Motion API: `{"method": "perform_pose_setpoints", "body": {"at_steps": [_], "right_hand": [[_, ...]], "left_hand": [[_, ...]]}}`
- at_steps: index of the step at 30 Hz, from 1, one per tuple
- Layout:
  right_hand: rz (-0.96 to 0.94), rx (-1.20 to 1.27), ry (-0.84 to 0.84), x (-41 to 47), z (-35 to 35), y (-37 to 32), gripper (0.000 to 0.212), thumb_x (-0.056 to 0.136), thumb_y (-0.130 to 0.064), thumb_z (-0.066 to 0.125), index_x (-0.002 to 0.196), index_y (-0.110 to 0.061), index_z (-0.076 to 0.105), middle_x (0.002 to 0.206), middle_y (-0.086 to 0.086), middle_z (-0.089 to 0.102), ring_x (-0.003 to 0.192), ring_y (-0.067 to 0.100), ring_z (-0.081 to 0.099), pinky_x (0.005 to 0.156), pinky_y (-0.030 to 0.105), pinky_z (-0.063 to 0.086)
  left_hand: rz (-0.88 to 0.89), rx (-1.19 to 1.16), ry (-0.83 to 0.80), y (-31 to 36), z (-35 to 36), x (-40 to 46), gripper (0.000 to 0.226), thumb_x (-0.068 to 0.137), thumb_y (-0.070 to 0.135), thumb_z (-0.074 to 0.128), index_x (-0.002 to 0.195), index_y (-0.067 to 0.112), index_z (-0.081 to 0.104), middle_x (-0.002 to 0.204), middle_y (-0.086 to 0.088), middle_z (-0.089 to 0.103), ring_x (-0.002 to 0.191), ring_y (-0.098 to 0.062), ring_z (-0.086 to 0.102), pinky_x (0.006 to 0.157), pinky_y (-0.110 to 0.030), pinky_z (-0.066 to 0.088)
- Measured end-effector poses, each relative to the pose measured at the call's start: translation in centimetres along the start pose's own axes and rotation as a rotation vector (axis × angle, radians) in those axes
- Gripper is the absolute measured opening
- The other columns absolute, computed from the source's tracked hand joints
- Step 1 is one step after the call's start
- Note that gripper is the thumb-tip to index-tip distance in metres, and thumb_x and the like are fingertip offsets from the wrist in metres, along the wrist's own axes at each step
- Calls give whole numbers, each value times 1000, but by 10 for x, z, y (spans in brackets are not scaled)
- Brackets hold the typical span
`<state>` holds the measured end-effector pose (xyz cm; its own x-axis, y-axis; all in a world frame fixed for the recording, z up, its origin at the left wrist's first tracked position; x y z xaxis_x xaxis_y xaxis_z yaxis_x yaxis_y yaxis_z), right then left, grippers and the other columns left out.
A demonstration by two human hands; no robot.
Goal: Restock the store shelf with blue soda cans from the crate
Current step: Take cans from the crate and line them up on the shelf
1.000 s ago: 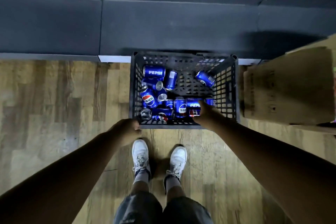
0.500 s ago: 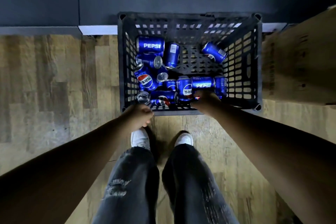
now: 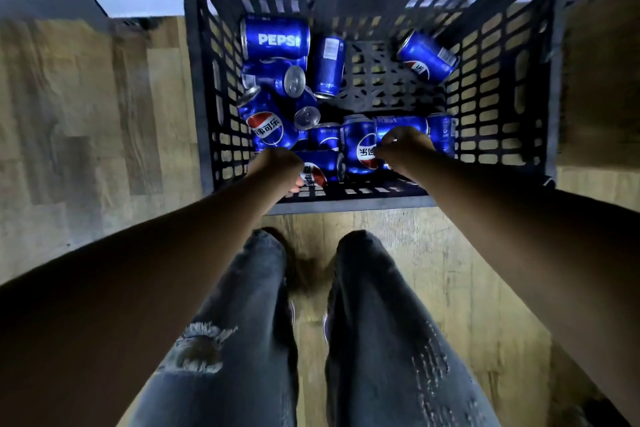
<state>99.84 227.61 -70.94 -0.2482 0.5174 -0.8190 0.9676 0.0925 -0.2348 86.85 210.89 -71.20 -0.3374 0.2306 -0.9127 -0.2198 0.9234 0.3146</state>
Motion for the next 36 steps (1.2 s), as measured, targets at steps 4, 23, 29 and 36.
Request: {"method": "perform_pose_setpoints", "body": {"at_steps": [4,23,29,36], "right_hand": [[43,85,48,29,15,4,41,89,-33,61,118,-5,55,119,17,60,102,28,57,82,32,46],[101,194,128,69,35,-11,114,67,-30,84,147,-8,6,137,10,47,114,23,55,90,32,49],[79,-29,146,21,22,-17,74,75,-23,78,133,-10,33,135,17,35,112,32,51,72,25,37],[119,-37,124,-25,0,-29,94,81,-21,73,150,-10,9,152,22,18,135,33,35,101,32,39]], "left_hand": [[39,4,-33,0,12,37,28,98,10,43,117,-4,57,91,-9,67,56,-6,52,35,-8,39],[78,-248,102,-6,-19,69,23,95,14,49,113,3,58,68,-3,60,56,-8,58,33,-10,37],[-12,-254,94,-13,-35,30,26,96,15,48,116,1,58,69,-5,60,55,-10,56,33,-10,39],[-106,-267,-51,-2,-39,-29,30,99,16,43,120,-1,55,91,-16,67,75,-22,62,64,-27,45]]}}
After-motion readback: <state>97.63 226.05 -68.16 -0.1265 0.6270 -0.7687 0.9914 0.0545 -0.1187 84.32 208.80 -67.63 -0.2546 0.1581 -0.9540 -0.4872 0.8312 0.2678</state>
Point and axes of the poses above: each hand's wrist, its own x-axis towards the middle knuckle, its own z-axis out of the palm, y = z × x, the point moved 9 cm from there along x, towards the middle knuckle
